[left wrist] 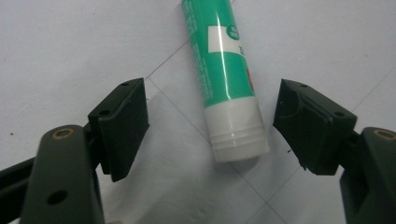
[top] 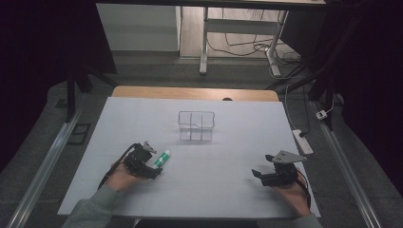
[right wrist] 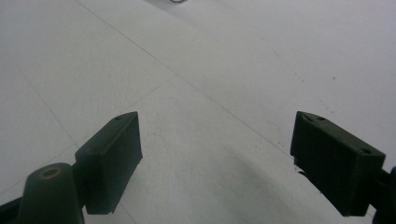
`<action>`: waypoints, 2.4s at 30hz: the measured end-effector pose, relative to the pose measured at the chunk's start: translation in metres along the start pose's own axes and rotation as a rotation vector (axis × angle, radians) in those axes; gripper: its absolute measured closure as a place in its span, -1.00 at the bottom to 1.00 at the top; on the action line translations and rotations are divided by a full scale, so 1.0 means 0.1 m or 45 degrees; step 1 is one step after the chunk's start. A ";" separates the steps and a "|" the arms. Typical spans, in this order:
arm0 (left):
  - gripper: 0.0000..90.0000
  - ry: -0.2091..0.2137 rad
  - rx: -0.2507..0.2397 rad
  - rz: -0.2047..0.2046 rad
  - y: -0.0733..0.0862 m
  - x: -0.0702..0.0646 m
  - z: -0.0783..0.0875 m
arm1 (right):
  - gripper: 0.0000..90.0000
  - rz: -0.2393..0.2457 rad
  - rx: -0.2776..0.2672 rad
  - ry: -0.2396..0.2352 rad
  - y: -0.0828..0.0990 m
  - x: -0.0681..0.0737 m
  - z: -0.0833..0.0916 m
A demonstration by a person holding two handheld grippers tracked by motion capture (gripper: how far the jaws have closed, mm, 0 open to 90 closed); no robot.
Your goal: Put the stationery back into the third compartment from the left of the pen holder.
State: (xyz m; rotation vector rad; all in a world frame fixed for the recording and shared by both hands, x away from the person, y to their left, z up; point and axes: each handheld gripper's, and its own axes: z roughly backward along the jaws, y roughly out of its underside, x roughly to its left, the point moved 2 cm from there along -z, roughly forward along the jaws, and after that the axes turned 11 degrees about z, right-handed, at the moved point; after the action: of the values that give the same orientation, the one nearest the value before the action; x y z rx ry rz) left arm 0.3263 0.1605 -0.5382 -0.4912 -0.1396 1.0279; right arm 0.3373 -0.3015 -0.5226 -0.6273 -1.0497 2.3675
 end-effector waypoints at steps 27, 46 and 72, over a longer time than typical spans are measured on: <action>0.43 0.101 -0.103 0.057 0.01 0.19 0.12 | -0.65 0.007 -0.013 0.011 0.00 0.01 0.03; 0.43 0.239 -0.233 -0.005 -0.05 0.13 0.27 | -0.65 0.006 -0.023 0.004 -0.01 0.02 0.02; 0.43 0.282 -0.251 -0.182 -0.34 -0.20 0.22 | -0.64 0.031 -0.070 -0.044 -0.12 0.14 0.01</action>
State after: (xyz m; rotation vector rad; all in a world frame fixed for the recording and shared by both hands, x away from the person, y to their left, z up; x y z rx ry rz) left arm 0.3354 0.1364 -0.5010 -0.7600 -0.0775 0.8172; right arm 0.3288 -0.2868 -0.5151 -0.6237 -1.1315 2.3855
